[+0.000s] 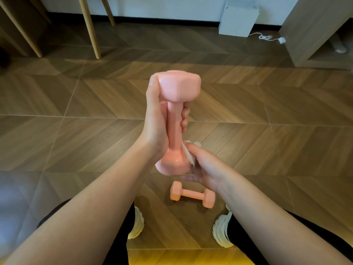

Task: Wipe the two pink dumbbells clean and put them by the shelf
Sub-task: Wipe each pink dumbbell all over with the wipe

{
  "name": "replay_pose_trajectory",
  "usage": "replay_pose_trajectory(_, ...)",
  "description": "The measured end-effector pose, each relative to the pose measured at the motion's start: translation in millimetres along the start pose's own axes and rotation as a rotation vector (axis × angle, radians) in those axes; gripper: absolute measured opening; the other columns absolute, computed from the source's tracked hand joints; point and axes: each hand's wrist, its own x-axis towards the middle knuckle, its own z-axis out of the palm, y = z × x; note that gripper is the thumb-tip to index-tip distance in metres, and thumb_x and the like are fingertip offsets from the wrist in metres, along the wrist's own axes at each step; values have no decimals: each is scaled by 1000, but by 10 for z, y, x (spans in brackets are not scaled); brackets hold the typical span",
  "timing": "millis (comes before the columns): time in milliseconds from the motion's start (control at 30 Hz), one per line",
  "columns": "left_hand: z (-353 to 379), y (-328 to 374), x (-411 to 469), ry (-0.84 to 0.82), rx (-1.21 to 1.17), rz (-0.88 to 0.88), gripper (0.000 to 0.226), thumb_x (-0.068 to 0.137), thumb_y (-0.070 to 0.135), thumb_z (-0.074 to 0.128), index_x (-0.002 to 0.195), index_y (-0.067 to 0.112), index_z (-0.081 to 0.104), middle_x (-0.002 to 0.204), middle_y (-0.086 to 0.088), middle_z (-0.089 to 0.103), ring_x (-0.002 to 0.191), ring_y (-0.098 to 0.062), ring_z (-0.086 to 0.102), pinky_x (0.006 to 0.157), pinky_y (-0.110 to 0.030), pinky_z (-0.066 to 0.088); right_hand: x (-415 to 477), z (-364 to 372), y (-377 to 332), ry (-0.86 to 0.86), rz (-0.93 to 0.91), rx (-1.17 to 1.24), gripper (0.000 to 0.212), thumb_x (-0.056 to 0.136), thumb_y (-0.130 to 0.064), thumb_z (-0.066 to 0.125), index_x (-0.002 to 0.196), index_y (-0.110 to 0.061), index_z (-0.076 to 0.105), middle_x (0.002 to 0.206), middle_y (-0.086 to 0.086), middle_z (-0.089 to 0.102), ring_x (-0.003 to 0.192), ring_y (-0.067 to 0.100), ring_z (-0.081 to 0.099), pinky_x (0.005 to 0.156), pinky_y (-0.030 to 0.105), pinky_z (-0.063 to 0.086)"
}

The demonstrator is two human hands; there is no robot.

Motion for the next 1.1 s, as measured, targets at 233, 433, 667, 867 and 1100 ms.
replay_pose_trajectory(233, -10, 4, -5, -45, -2, -17, 82, 90, 75, 11, 66, 10, 56, 57, -2, 45, 52, -17, 34, 53, -31, 31, -3, -125, -33, -131, -13, -21, 24, 95, -34, 51, 108, -31, 71, 110, 9, 66, 105, 28, 62, 105, 54, 46)
replay_pose_trajectory(433, 2, -12, -27, -78, -44, -58, 84, 88, 77, 11, 65, 10, 56, 56, -2, 43, 51, -18, 32, 54, -34, 27, -19, -14, -48, -82, 2, -80, 22, 98, -41, 49, 99, -30, 68, 103, 5, 73, 106, 27, 67, 100, 55, 50)
replay_pose_trajectory(667, -64, 20, -20, -135, -105, -66, 87, 87, 79, 11, 68, 8, 58, 58, -4, 45, 53, -19, 36, 57, -35, 29, -40, -64, -38, -132, 27, 28, 24, 97, -36, 51, 107, -28, 72, 108, 8, 70, 107, 28, 64, 103, 55, 47)
replay_pose_trajectory(867, -42, -97, 41, 4, 172, 17, 80, 85, 77, 20, 93, 13, 66, 79, -9, 57, 70, -15, 52, 79, -33, 41, 16, 41, 38, 50, 26, 186, 19, 96, -29, 57, 112, -22, 65, 98, 3, 73, 98, 23, 68, 94, 43, 55)
replay_pose_trajectory(1100, -1, -81, 29, 46, 74, 11, 87, 83, 80, 22, 98, 6, 65, 68, -10, 51, 57, -16, 46, 60, -29, 42, 27, 71, 30, 18, 7, 103, 19, 94, -43, 56, 93, -25, 64, 87, 1, 75, 89, 22, 70, 98, 47, 52)
